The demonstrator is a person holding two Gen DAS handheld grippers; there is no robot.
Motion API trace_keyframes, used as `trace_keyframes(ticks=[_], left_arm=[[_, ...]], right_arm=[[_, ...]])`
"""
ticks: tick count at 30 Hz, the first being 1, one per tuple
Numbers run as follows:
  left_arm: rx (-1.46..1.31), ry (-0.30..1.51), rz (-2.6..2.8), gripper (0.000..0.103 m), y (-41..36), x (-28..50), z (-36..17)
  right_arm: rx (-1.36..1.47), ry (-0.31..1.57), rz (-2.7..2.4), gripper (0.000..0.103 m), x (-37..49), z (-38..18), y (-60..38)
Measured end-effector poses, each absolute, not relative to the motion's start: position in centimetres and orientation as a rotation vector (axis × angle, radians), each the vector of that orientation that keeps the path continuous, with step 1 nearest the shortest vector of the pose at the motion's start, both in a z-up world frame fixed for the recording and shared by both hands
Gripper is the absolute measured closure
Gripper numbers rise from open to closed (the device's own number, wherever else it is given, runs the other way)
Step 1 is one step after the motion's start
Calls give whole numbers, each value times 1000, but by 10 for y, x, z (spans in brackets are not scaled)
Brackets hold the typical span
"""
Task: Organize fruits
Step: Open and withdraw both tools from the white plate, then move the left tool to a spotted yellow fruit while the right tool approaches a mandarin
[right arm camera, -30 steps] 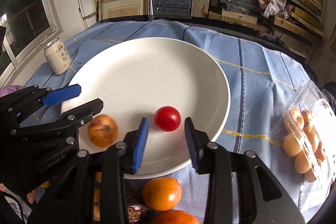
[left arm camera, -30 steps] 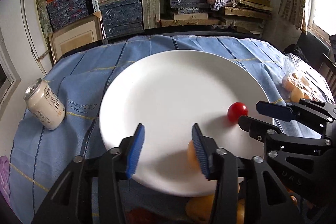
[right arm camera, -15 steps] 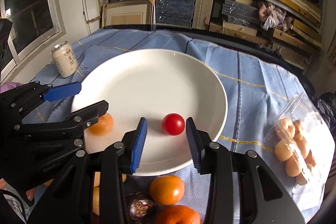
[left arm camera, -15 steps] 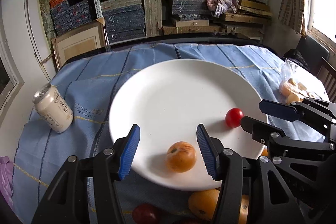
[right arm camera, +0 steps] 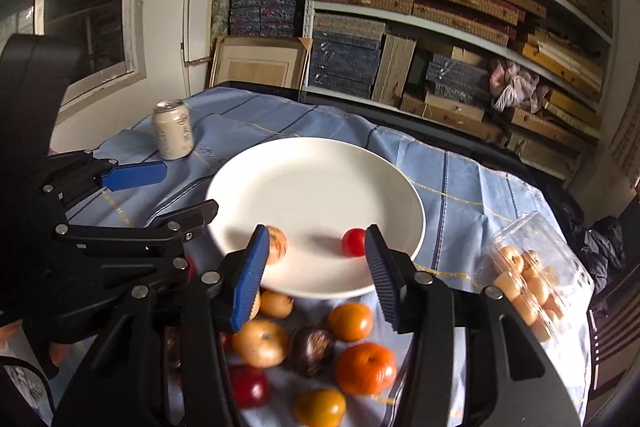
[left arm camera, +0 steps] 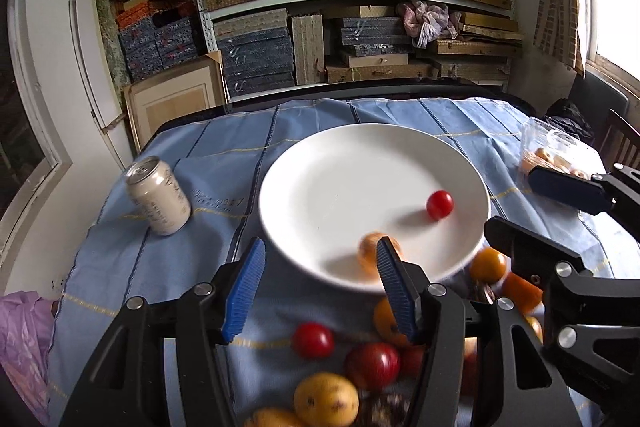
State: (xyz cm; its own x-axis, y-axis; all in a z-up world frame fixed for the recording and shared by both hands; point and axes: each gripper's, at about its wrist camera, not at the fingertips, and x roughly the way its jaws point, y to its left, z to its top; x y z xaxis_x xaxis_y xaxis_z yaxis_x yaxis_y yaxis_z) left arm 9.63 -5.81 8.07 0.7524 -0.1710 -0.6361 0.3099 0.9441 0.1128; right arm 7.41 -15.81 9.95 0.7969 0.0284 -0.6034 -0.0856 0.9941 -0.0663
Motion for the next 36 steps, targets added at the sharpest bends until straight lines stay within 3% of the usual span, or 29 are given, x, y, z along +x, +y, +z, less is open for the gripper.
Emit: trace_keyframes(ticks=[2,21,27,36], left_arm=[[221,664,-264,39,-55,84,80],[175,715,-262,38,-23,26,38],[152,747,-255,37,-10,28,26],[153,773,-264,34,-4,30,15]], right_arm=[[-103,633,55,49,60,101,-153],[-170,622,10,41,-15,86,-123],[-140,668,34,31,-19,75,-125],[-61,760,81,31,-33,39,-133]])
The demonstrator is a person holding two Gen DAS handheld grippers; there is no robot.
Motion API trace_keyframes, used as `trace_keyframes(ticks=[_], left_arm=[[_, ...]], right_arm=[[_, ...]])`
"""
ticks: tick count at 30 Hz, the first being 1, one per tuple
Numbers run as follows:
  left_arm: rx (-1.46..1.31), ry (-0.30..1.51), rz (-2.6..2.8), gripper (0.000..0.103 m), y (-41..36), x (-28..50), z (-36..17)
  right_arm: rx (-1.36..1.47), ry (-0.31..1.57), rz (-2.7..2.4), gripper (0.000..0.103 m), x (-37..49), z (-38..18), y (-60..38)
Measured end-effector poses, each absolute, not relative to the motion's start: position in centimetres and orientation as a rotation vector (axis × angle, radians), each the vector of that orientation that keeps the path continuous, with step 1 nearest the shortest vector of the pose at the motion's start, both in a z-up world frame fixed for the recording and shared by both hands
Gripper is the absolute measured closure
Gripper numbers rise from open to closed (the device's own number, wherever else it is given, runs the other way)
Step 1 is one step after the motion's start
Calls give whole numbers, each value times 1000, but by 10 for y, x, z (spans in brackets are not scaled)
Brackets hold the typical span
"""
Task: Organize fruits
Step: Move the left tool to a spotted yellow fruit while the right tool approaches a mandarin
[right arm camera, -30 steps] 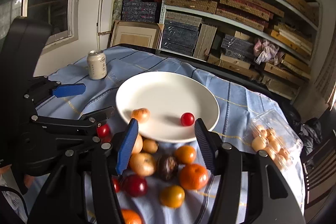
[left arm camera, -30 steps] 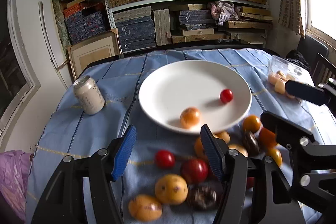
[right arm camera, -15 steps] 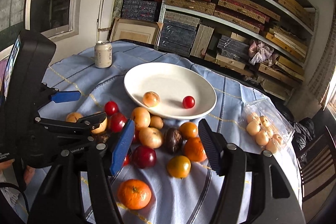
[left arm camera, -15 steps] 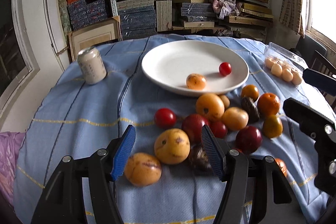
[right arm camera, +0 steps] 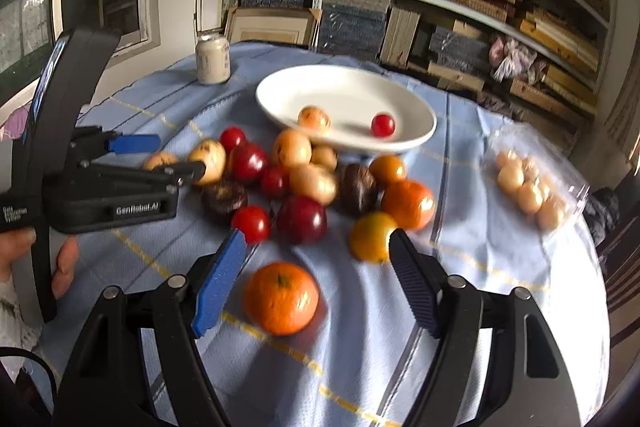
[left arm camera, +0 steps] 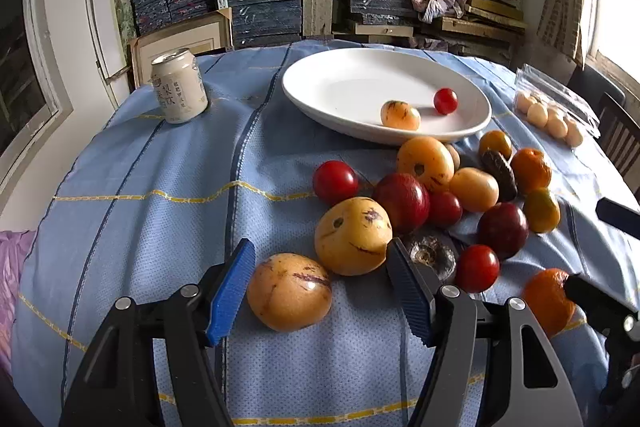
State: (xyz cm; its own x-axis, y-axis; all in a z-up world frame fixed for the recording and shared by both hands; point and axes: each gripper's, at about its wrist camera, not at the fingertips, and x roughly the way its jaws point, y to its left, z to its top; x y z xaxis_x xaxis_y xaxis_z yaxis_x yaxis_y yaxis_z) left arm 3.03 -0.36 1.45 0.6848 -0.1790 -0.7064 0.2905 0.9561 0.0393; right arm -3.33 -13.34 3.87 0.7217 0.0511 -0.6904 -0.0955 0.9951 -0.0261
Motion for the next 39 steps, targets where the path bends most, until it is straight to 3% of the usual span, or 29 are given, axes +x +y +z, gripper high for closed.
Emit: trace_keyframes(ticks=[21,23,25,27,31,39], left_arm=[[189,762,-357,36,-28,44,6],[179,769,-362,36,-29,47,5],[168,776,-370,36,-28,49,5],[167,779,-384,44,-28,50,5],[168,780,-387,58,-26,47,7],[187,768,-394,59,-24,39,6]], right_arm=[[63,854,181,37,-28,10,-144],[68,857,188,39,-28,9,-144],[85,867,216,50,-28,7,-143],[83,880,235,57,-29,5,-140],[82,880,235,57,-30,5,-140],[74,903,256,57,-29,2,-141]])
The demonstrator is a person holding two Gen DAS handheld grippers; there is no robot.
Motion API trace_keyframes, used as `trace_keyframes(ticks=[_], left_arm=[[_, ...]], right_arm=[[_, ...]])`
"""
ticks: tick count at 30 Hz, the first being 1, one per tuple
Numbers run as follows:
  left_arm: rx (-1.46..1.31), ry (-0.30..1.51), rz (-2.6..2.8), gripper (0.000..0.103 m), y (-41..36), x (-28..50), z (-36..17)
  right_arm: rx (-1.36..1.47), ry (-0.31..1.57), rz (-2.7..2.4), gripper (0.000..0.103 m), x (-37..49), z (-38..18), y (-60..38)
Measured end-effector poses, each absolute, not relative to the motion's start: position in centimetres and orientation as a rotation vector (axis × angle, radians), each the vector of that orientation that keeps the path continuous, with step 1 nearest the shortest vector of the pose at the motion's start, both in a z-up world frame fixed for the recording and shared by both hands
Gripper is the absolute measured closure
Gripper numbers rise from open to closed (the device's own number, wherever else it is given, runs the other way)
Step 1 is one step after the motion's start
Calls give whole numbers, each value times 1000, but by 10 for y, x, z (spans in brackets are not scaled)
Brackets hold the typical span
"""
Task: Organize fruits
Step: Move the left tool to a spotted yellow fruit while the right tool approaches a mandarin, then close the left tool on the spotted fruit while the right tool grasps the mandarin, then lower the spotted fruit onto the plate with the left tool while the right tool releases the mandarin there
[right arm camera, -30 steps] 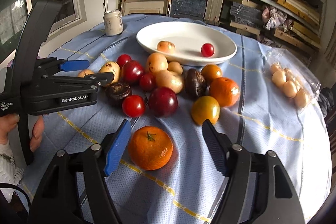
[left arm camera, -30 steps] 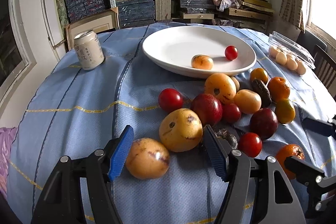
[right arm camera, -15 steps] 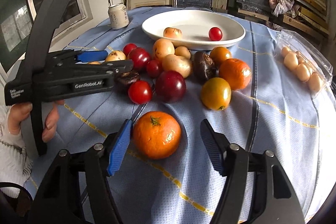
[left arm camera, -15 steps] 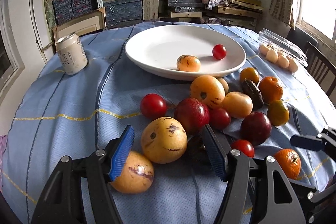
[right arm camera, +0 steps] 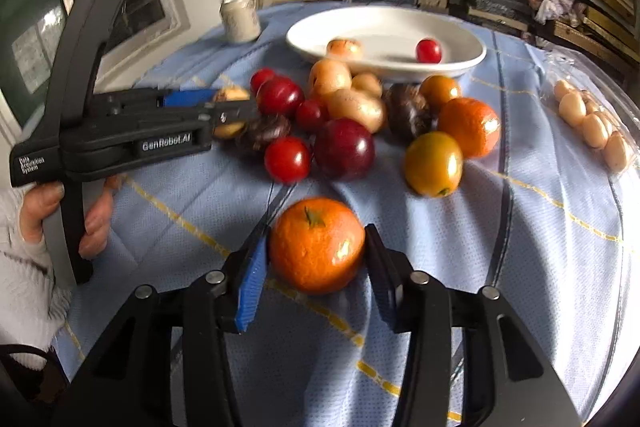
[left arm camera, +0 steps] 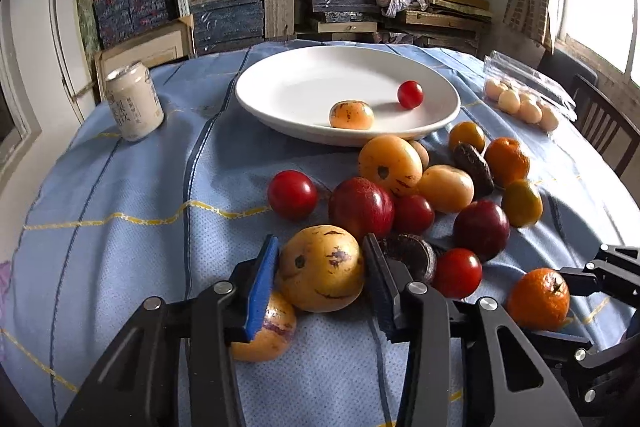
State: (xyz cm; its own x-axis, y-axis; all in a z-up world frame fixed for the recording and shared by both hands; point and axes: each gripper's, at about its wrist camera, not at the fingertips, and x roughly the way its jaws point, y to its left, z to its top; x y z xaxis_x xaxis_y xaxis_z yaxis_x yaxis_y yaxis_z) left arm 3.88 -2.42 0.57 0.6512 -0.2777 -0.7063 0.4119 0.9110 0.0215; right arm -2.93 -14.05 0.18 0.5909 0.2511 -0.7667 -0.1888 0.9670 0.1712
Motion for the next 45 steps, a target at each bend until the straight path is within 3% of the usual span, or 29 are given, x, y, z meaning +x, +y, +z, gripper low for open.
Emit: trace_keyframes(ticks=[14,24,33,45], left_arm=[[115,717,-390,60,-16,31,25],[120,703,-336,60,-37,113,68],[110,786,-293,60,-56,191,41],[102,859,-304,60,-64,222,24]], right_arm=[[124,848,261,59,-31,19,-155],[90,781,136,59,59,74,-189],[100,835,84,59,171,52,-197],[40,852,101,58,212,33,-189]])
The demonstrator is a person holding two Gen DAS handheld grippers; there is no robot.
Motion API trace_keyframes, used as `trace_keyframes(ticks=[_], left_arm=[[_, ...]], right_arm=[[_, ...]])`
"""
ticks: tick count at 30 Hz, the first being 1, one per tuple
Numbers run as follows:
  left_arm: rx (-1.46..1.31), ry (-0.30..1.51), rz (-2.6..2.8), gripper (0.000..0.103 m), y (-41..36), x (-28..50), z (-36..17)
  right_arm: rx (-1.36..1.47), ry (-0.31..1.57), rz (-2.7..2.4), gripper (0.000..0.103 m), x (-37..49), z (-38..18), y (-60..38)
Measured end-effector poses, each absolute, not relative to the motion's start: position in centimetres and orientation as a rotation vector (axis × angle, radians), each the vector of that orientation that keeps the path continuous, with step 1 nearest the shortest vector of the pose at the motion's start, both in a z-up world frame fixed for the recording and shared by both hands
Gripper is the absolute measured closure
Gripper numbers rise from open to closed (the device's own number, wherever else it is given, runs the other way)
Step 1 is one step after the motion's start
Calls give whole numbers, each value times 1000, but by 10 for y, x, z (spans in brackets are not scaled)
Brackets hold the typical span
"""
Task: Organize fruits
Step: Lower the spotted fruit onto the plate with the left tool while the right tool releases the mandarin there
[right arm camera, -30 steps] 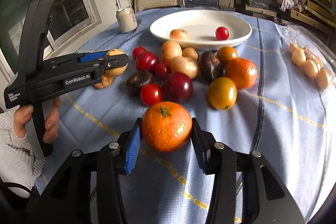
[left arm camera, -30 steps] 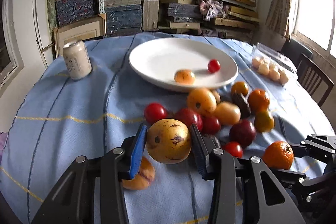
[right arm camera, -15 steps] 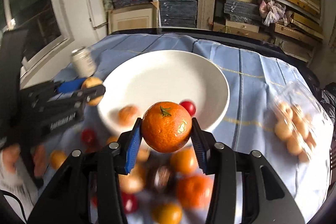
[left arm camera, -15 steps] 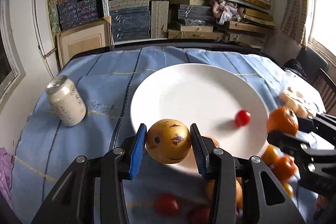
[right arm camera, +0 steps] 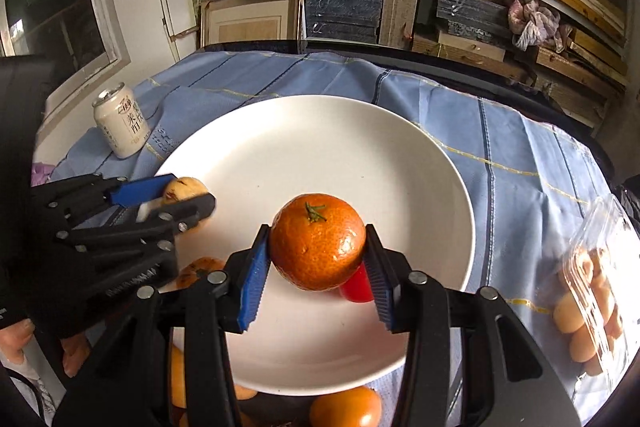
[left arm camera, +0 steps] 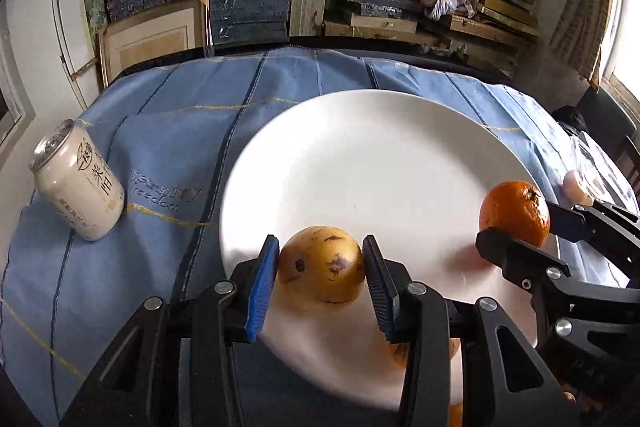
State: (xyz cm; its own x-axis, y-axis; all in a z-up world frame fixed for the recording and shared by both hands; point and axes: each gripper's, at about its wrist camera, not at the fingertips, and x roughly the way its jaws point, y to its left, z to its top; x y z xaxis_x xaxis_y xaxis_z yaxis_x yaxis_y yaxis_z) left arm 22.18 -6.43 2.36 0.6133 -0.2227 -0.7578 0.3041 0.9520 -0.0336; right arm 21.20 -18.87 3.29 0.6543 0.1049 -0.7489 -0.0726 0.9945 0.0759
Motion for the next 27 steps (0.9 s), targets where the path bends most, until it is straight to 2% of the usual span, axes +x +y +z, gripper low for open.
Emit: trace_keyframes(ticks=[3,8,13,27], left_arm=[[111,850,-309,59,-66,220,24],[128,831,-314,40,-69,216,24],[114,812,-307,34,-66,215,28],[102,761,-310,32,-59,196,50]], right_arm=[[34,859,106,58,213,30,-188],[24,868,106,58,213,26,-189],[1,844,97,55,208,32,-187],[-30,780,102,54,179,56,-179]])
